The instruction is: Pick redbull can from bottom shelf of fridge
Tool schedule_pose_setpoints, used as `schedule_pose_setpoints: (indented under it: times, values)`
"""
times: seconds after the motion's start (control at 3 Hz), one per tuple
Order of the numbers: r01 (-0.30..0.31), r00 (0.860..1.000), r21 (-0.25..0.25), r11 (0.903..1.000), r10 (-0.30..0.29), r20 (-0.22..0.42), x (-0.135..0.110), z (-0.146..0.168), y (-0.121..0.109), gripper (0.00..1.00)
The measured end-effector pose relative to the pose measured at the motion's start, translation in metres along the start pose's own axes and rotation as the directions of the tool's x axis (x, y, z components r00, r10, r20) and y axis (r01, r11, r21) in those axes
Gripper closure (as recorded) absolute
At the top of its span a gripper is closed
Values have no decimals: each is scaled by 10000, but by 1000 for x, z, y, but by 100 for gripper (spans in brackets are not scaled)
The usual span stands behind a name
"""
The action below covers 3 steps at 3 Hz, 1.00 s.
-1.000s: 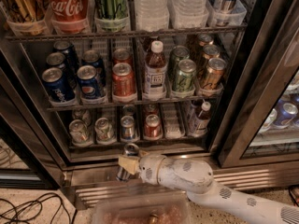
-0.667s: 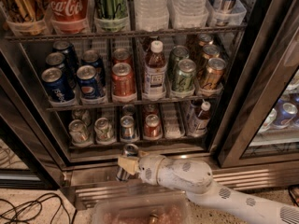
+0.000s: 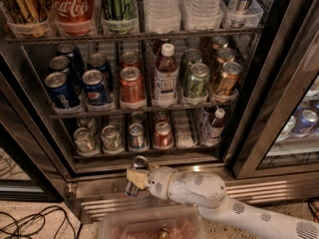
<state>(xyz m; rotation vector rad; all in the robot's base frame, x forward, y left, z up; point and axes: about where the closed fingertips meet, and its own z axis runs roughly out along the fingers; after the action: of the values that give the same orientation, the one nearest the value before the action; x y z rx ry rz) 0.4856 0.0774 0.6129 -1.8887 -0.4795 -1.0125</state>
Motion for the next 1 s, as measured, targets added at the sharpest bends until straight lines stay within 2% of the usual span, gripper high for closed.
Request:
schedule_pose_setpoints:
  times: [1.0]
  values:
    - [-11,10000,3,10000,11,-53,-9,3,7,100]
